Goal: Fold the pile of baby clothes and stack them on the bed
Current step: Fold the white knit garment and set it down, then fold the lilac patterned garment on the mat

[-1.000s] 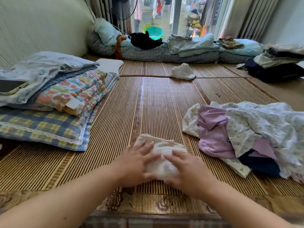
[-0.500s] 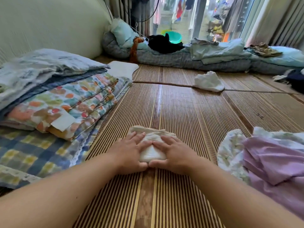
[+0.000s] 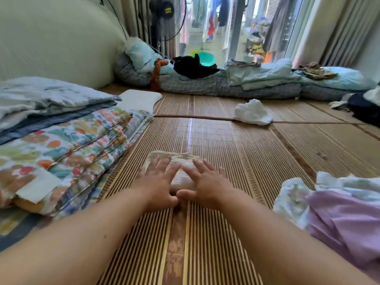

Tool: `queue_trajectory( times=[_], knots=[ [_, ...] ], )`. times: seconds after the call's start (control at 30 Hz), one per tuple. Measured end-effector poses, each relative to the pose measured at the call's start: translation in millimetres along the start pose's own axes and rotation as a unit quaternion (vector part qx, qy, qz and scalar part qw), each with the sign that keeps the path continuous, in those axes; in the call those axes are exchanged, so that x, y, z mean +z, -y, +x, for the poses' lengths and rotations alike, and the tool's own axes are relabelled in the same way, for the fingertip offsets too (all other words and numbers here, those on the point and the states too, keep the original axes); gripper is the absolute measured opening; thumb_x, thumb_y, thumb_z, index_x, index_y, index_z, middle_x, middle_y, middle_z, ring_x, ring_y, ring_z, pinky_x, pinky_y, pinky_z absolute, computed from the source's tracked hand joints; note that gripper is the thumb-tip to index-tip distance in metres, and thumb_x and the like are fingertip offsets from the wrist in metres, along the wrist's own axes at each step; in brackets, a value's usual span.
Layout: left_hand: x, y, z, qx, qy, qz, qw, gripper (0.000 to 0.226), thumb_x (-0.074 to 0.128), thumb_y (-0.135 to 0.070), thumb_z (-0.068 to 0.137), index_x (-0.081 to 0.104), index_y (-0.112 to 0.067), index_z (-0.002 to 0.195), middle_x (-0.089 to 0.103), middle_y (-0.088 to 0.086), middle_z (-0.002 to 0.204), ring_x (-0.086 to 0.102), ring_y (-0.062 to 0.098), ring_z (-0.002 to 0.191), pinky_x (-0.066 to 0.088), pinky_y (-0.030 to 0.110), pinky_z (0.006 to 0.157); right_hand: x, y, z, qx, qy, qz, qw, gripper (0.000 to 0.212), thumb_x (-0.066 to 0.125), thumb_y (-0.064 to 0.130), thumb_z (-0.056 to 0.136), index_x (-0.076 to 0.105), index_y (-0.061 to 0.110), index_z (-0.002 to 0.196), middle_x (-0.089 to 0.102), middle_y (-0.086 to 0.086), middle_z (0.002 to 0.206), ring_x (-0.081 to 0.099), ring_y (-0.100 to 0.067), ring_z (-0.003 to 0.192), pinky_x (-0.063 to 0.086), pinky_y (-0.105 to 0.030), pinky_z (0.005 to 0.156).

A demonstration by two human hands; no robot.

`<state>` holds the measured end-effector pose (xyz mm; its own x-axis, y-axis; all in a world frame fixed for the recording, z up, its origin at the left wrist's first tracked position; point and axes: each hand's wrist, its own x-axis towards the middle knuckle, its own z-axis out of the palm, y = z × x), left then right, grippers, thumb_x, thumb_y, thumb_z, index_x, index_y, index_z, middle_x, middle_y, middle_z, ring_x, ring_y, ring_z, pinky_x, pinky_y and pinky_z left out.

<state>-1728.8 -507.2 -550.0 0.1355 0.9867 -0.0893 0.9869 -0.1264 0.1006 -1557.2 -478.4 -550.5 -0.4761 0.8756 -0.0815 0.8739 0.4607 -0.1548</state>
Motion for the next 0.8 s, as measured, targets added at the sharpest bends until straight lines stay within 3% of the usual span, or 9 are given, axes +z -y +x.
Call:
queue_trajectory(
  times=[0.13, 0.33, 0.47, 0.57, 0.7, 0.8],
  knots=[
    [-7.2, -78.5, -48.9, 0.058, -0.055, -0.080, 0.994, 0.097, 0.058, -0.049, 0.081, -0.010, -0.037, 0.150, -0.023, -0.009, 0.158, -0.024, 0.018, 0.144, -0.006, 0.049, 0.116, -24.8, 1.3, -92.6, 0.048, -0.050, 0.046, 0.997, 0.079, 0.039, 0.063, 0.089, 0.004, 0.031, 0.153, -0.002, 0.004, 0.162, -0.010, -0.020, 0.148, -0.003, -0.056, 0.116],
    [-3.2, -203.4, -114.2, 0.177, -0.085, -0.147, 0.970, 0.095, 0.056, -0.049, 0.080, -0.005, -0.036, 0.151, -0.013, -0.009, 0.160, -0.016, 0.016, 0.147, 0.004, 0.048, 0.120, -56.5, -42.3, -245.7, 0.160, -0.101, 0.057, 0.980, 0.076, 0.051, 0.056, 0.086, 0.016, 0.034, 0.150, 0.002, 0.004, 0.162, -0.007, -0.019, 0.148, 0.001, -0.056, 0.117],
    [1.3, -279.5, -133.3, 0.260, -0.077, -0.133, 0.953, 0.091, 0.056, -0.049, 0.082, 0.000, -0.035, 0.152, -0.006, -0.018, 0.155, -0.015, 0.006, 0.144, -0.008, 0.036, 0.119, -59.9, -84.3, -320.4, 0.264, -0.117, 0.046, 0.956, 0.070, 0.054, 0.056, 0.084, 0.024, 0.041, 0.145, 0.010, 0.005, 0.159, 0.002, -0.022, 0.147, 0.009, -0.057, 0.116],
    [2.8, -324.8, -128.4, 0.256, -0.049, -0.146, 0.954, 0.089, 0.054, -0.057, 0.083, 0.003, -0.035, 0.152, 0.001, -0.009, 0.161, -0.005, 0.014, 0.148, 0.001, 0.041, 0.121, -60.4, -118.5, -359.9, 0.332, -0.186, 0.040, 0.924, 0.069, 0.055, 0.057, 0.084, 0.030, 0.037, 0.144, 0.028, 0.004, 0.153, 0.025, -0.025, 0.140, 0.024, -0.050, 0.111],
    [-7.6, -372.6, -103.5, 0.179, -0.061, -0.246, 0.951, 0.077, 0.055, -0.039, 0.086, 0.018, -0.025, 0.152, 0.026, 0.003, 0.157, 0.018, 0.025, 0.145, 0.015, 0.045, 0.118, -64.7, -173.9, -367.8, 0.408, -0.236, 0.130, 0.872, 0.068, 0.060, 0.059, 0.079, 0.044, 0.029, 0.138, 0.046, -0.009, 0.139, 0.044, -0.031, 0.127, 0.041, -0.043, 0.102],
    [-21.4, -392.9, -87.8, 0.111, -0.057, -0.227, 0.966, 0.066, 0.060, -0.045, 0.079, 0.042, -0.026, 0.139, 0.058, 0.005, 0.131, 0.048, 0.031, 0.125, 0.039, 0.045, 0.103, -58.7, -199.6, -369.1, 0.418, -0.220, 0.130, 0.872, 0.036, 0.056, 0.046, 0.080, 0.067, 0.024, 0.106, 0.061, -0.013, 0.118, 0.057, -0.032, 0.110, 0.048, -0.038, 0.087]
  ],
)
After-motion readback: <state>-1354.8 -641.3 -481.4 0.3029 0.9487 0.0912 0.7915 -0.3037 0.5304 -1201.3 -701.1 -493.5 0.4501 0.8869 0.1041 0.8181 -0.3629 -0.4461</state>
